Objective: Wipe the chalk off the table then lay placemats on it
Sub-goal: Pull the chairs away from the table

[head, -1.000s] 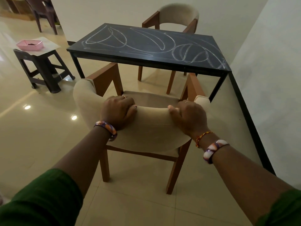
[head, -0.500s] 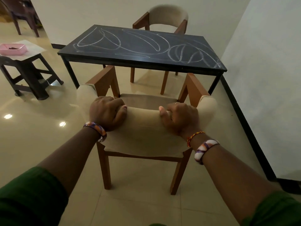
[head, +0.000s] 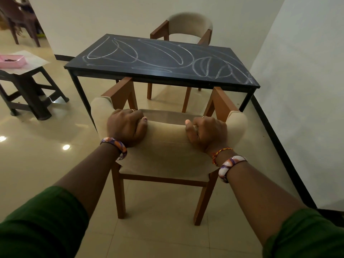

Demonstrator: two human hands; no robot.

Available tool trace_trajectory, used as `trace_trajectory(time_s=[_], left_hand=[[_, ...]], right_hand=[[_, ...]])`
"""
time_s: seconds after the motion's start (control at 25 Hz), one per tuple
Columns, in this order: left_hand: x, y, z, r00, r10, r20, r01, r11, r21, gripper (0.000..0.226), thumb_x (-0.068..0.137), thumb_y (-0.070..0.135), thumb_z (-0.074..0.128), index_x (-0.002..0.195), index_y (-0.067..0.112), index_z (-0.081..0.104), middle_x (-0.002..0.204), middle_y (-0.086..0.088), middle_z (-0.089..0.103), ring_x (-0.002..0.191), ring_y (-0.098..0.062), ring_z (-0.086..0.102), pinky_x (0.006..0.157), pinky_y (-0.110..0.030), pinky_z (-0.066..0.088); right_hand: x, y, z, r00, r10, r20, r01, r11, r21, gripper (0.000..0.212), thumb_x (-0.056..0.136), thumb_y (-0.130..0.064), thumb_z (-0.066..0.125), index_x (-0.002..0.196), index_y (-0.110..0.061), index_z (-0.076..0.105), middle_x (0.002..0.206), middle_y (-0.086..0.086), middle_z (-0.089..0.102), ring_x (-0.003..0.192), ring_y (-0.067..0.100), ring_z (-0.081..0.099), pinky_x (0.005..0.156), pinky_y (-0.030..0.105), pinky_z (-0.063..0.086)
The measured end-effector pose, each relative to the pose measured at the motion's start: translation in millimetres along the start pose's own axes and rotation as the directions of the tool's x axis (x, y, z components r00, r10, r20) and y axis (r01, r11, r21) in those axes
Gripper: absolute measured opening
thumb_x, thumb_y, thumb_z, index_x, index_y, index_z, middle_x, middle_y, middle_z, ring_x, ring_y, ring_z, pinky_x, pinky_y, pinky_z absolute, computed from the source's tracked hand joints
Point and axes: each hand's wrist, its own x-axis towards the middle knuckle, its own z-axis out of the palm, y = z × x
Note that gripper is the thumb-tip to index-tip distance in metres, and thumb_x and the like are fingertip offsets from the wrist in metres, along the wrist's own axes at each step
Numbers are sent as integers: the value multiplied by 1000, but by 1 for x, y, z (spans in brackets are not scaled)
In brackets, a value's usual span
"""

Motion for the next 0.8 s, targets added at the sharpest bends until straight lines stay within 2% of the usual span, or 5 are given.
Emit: trace_trajectory(time_s=[0.32,0.56,0.64,0.72,0.8], left_hand=[[11,-2,10,1000,-5,-25,6,999,34,48,85,37,27,69,8,61,55,-5,51,50,-14,38,61,-25,27],[7,15,1,985,-164,57,168,984,-58,30,87,33,29,66,20,47,55,7,36,49,-4,27,64,-24,25],[-1,17,0,981,-187,50,191,979,-69,31,86,31,30,64,19,47,52,8,33,49,-2,26,59,-23,24],[-7,18,-2,984,-174,20,175,982,-76,34,85,33,28,61,19,46,49,8,31,47,-3,26,55,-20,23],[-8,17,-3,983,-178,34,181,980,-80,35,85,32,29,61,17,49,52,4,37,48,-10,30,59,-23,23]], right_hand=[[9,16,10,1000,3,-15,-3,1000,-19,61,88,-48,26,61,-7,62,53,7,58,46,19,49,53,21,31],[7,5,1,998,41,43,-41,999,5,69,85,-55,20,72,-6,67,62,9,61,55,19,49,58,24,31],[-2,2,-2,999,43,28,-44,999,27,68,86,-54,20,71,-6,66,61,10,61,54,19,49,58,24,31],[-8,-1,-5,999,41,10,-42,999,32,65,87,-52,22,68,-5,65,59,11,60,53,19,48,57,24,31],[-9,-2,-4,999,43,3,-43,999,20,66,87,-51,23,68,-5,65,59,11,61,52,20,48,58,24,31]])
